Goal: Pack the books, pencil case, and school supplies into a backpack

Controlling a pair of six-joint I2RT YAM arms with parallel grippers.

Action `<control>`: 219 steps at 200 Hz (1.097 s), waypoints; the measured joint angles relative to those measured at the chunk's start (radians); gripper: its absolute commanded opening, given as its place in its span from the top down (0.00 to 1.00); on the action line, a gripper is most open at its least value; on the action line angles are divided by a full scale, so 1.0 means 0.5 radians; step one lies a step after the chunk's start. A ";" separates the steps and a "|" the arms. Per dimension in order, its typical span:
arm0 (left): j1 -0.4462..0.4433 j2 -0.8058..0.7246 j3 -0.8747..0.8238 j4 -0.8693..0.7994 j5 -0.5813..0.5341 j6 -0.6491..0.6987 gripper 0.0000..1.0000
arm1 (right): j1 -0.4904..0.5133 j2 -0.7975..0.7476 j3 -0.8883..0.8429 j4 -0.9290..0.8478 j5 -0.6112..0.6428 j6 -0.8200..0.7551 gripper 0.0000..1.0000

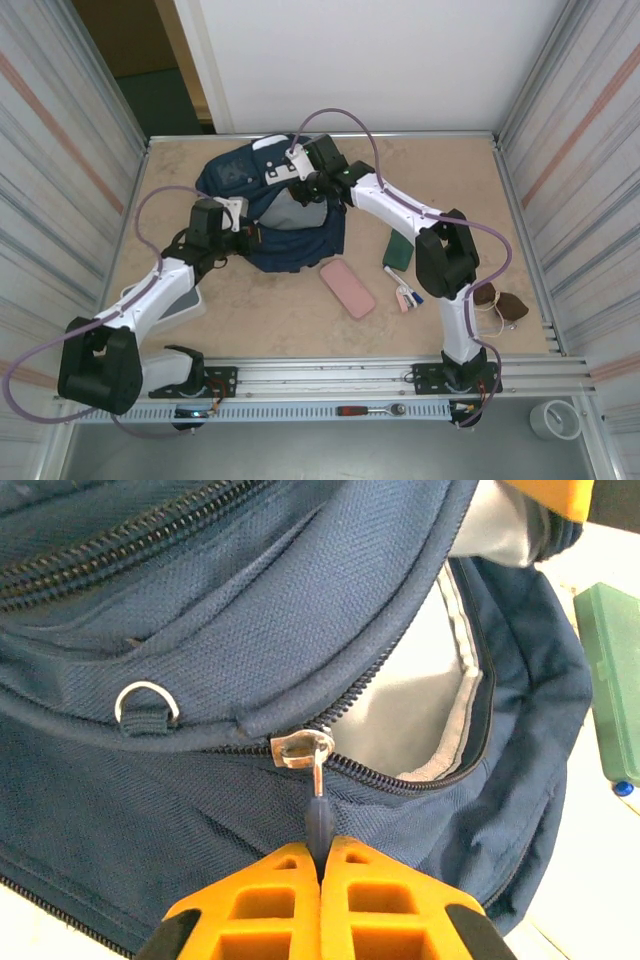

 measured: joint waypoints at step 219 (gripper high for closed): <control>-0.081 0.224 0.046 0.087 0.093 -0.116 0.88 | -0.262 -0.372 -1.151 0.473 -0.200 0.959 0.83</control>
